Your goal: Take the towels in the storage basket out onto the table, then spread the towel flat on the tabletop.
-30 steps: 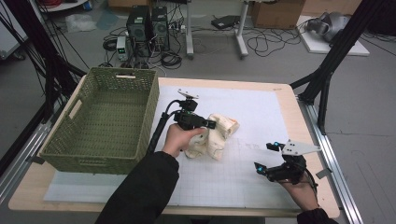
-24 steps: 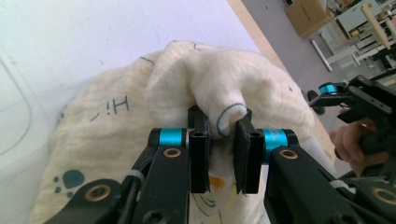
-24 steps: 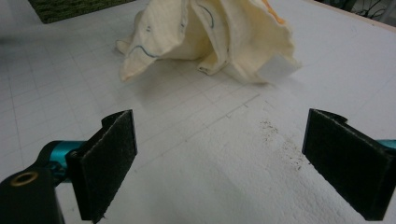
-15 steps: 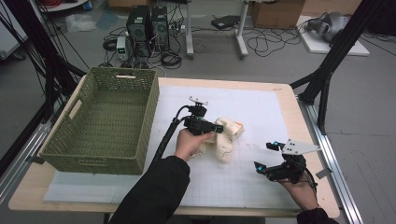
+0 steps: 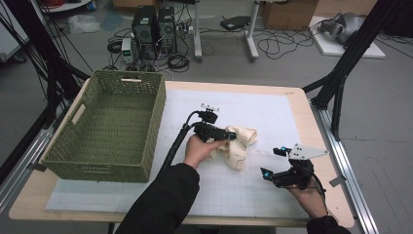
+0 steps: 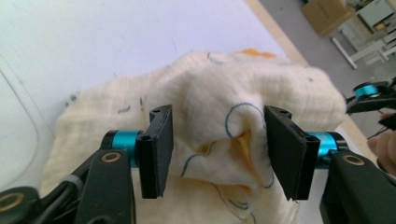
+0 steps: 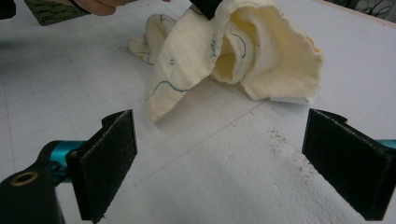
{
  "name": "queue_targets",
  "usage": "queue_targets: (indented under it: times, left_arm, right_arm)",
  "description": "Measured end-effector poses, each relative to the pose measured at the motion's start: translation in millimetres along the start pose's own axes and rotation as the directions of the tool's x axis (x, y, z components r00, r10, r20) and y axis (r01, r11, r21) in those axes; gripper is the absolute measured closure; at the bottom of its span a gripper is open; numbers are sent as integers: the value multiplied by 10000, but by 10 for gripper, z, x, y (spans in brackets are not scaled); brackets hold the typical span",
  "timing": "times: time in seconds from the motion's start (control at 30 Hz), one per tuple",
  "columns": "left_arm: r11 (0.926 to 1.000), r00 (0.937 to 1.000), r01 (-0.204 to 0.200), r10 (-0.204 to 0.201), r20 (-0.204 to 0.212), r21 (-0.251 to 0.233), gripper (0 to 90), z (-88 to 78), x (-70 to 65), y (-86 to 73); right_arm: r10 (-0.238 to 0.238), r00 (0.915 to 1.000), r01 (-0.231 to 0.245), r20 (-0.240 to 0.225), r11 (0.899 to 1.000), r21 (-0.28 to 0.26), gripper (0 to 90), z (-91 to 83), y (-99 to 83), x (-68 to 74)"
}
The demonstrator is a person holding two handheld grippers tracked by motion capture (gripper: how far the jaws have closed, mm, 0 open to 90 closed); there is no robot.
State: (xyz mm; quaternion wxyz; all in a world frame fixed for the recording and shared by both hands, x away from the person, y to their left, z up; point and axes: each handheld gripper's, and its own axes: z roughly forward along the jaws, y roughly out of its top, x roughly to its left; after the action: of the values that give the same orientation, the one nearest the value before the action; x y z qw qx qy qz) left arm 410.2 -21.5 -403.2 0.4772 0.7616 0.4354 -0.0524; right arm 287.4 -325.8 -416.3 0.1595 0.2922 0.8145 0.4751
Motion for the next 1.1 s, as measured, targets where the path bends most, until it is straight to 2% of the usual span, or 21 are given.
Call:
queue_targets:
  times: [0.07, 0.17, 0.27, 0.4, 0.5, 0.6, 0.7, 0.77, 0.87, 0.97, 1.03, 1.1]
  left_arm:
    - [9999, 10000, 29, -28, 48, -168, 414, -52, 3, 19]
    - [9991, 9998, -207, 205, -42, -369, 393, -167, -5, 40]
    - [9966, 9993, -371, 363, -131, -738, 396, -272, -28, -4]
    - [9948, 9980, -557, 528, -359, -854, 397, -356, -3, -78]
    - [9939, 9982, -530, 499, -342, -968, 404, -386, 7, -142]
    - [9938, 9967, -715, 678, -453, -849, 408, -394, 2, -201]
    - [9928, 9962, -770, 729, -469, -914, 413, -408, -4, -276]
    - [9929, 9948, -832, 777, -663, -853, 413, -416, -2, -334]
    - [9923, 9947, -791, 722, -731, -958, 421, -438, 30, -402]
    - [9910, 9927, -883, 792, -910, -1006, 487, -472, 41, -466]
    - [9893, 9900, -1018, 904, -1086, -1047, 503, -490, 28, -505]
    - [9903, 9896, -990, 877, -1141, -977, 528, -498, 34, -543]
  right_arm:
    - [23, 10000, -23, 37, 10000, 7, 93, 18, 20, 11]
    - [-122, 9999, 123, 36, 9999, -45, 104, 50, 63, 48]
    - [-250, 9996, 249, -99, 9996, -122, 143, 68, 98, 90]
    - [-426, 9990, 424, -122, 9990, -107, 174, 99, 135, 133]
    - [-580, 9981, 577, -208, 9982, -152, 213, 120, 168, 184]
    - [-754, 9968, 751, -267, 9971, -113, 258, 154, 190, 220]
    - [-1046, 9937, 1049, -398, 9945, 38, 339, 191, 209, 265]
    - [-1117, 9923, 1126, -529, 9936, 134, 400, 222, 214, 275]
    - [-1312, 9891, 1340, -669, 9902, 391, 430, 291, 221, 301]
    - [-1355, 9872, 1422, -843, 9867, 786, 435, 383, 214, 307]
    - [-1452, 9848, 1547, -953, 9828, 1010, 456, 450, 210, 308]
    - [-1480, 9839, 1600, -1001, 9792, 1246, 482, 525, 209, 295]
